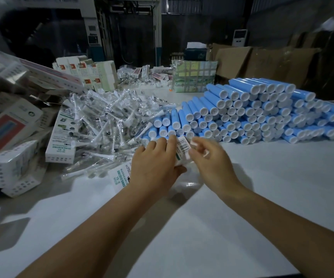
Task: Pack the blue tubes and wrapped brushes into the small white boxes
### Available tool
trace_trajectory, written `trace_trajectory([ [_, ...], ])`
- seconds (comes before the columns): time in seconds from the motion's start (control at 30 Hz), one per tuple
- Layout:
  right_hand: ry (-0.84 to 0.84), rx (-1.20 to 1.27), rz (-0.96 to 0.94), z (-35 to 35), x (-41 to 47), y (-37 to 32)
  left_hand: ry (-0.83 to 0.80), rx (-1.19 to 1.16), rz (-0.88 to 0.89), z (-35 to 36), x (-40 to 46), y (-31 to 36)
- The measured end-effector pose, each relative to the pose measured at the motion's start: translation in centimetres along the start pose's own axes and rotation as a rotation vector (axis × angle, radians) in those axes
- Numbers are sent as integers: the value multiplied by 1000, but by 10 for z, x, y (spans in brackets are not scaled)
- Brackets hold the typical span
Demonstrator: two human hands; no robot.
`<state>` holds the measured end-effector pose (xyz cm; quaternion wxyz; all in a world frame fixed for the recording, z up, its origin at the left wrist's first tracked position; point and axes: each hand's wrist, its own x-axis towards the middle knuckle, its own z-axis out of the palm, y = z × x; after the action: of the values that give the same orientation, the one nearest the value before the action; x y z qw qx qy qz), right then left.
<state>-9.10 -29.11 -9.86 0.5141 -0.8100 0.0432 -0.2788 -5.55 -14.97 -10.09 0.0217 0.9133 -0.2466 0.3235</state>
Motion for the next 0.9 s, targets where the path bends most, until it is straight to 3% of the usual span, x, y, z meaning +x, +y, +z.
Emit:
trace_trajectory([
  [0.07,183,97,80,-6,6,-2,13,-41,-30,-3,2,-2],
  [0.1,199,257,195,-8,9,-3,16,-56,-40,-4,2,-2],
  [0.2,-122,974,570,-5,9,-5,8,-69,-29,-5,2,1],
  [0.3,-344,1128,489,-2,7,-8,-3,-57,-12,-8,2,3],
  [0.47,-152,968,276,3,2,-7,51,-88,38,-14,2,13],
  [0.57,-41,571,100,1,-4,-8,81,-111,53,-16,0,14],
  [0.67,-55,128,-64,0,-10,-9,68,-91,71,-20,-1,15],
  [0.73,-75,-29,-123,1,-14,-6,51,-99,81,-22,-2,16],
  [0.83,-139,-117,-160,2,-19,-6,72,-96,102,-21,-4,14],
  [0.9,-181,9,-97,1,-17,-8,91,-83,113,-19,-4,12],
])
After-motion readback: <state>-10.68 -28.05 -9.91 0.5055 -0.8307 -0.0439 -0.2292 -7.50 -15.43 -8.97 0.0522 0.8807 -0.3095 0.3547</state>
